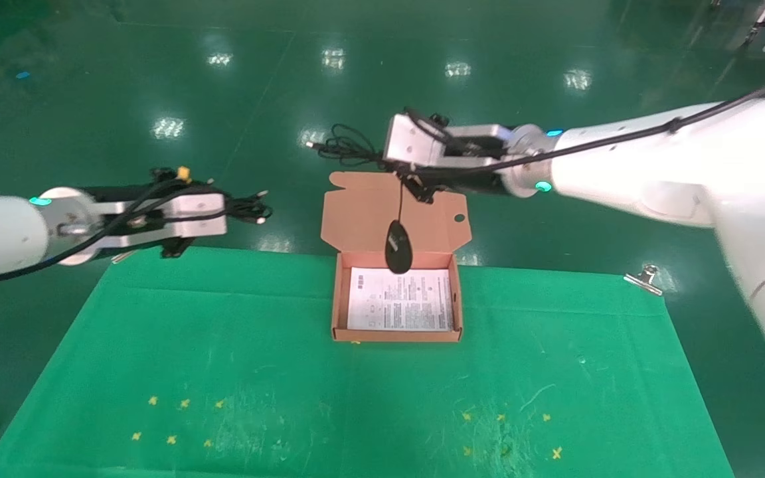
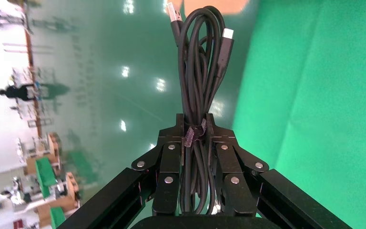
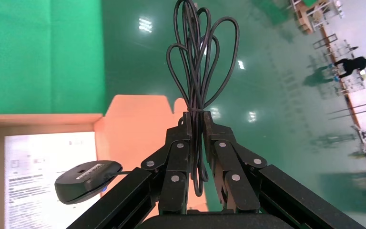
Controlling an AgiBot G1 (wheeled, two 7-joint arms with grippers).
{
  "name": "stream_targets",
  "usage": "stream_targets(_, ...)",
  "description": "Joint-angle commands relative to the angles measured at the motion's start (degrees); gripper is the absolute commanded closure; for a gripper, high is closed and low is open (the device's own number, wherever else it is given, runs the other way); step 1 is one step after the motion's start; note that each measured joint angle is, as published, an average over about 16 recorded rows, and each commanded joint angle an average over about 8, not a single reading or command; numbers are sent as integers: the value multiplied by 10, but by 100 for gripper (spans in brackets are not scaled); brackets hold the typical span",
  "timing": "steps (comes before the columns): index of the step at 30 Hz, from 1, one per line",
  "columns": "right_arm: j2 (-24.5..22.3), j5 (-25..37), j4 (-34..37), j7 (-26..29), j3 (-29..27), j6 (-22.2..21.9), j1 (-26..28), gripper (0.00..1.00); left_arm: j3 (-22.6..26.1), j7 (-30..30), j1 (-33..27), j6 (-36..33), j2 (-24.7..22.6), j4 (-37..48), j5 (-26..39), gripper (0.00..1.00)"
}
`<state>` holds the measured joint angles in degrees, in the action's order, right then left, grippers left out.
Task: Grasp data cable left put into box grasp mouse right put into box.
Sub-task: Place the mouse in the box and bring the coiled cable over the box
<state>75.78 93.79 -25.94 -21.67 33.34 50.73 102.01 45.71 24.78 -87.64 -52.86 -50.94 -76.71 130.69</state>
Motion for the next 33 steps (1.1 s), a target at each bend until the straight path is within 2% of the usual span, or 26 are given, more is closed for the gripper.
stream_targets(1, 7, 0, 11, -5, 1, -3, -2, 100, 1, 1, 4, -4, 5, -1, 1, 100)
stream_targets(16, 24, -42, 43, -24, 50, -26, -43, 100, 4, 19, 14, -45, 44, -6, 14, 100)
stream_targets(26, 26, -110, 24, 14, 107, -48, -76, 100, 4, 20, 13, -46, 44, -6, 14, 100)
stream_targets(33, 25, -154, 47, 47, 152, -80, -94, 100, 4, 20, 13, -46, 44, -6, 14, 100)
